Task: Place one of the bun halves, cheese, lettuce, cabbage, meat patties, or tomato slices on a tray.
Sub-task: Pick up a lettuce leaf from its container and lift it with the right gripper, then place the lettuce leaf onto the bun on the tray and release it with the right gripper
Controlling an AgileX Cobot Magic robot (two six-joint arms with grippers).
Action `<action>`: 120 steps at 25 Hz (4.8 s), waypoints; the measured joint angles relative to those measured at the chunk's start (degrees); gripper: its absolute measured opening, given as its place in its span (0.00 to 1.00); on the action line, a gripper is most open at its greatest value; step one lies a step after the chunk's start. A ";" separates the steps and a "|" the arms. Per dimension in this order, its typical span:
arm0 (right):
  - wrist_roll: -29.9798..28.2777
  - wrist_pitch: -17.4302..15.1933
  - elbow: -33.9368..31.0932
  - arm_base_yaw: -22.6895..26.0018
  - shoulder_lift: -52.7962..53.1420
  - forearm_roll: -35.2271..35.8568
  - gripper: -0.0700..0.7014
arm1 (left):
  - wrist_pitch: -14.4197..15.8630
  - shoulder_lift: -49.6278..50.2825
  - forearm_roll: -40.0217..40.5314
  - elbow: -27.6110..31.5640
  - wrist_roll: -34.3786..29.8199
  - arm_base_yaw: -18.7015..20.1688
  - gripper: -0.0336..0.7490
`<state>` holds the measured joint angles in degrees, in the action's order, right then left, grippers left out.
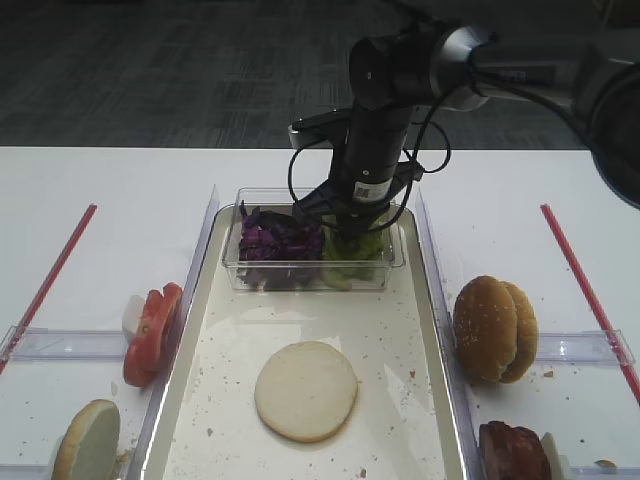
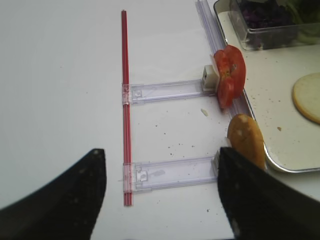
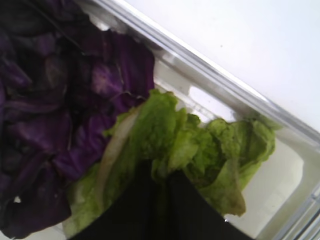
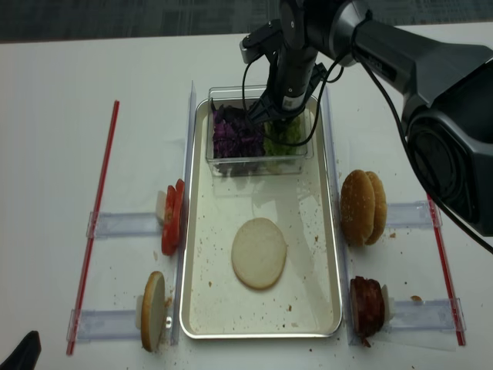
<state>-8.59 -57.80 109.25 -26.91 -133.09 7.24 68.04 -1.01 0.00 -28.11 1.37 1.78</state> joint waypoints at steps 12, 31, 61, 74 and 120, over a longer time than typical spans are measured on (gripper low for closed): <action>0.46 -3.90 1.83 0.00 1.47 -1.47 0.19 | 0.00 0.00 0.00 0.00 0.00 0.00 0.61; 2.40 -12.90 14.75 -0.03 1.47 2.32 0.18 | 0.00 0.00 0.00 0.00 0.00 0.00 0.61; 4.80 -13.33 10.80 -1.46 8.35 4.92 0.18 | 0.00 0.00 0.00 0.00 0.00 0.00 0.61; 5.53 -13.33 -4.16 -9.46 19.88 5.17 0.18 | 0.00 0.00 0.00 0.00 0.00 0.00 0.61; 1.18 -7.86 -25.26 -17.31 22.67 12.66 0.18 | 0.00 0.00 0.00 0.00 0.00 0.00 0.61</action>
<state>-7.41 -65.66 83.99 -44.22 -110.43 19.89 68.04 -1.01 0.00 -28.11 1.37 1.78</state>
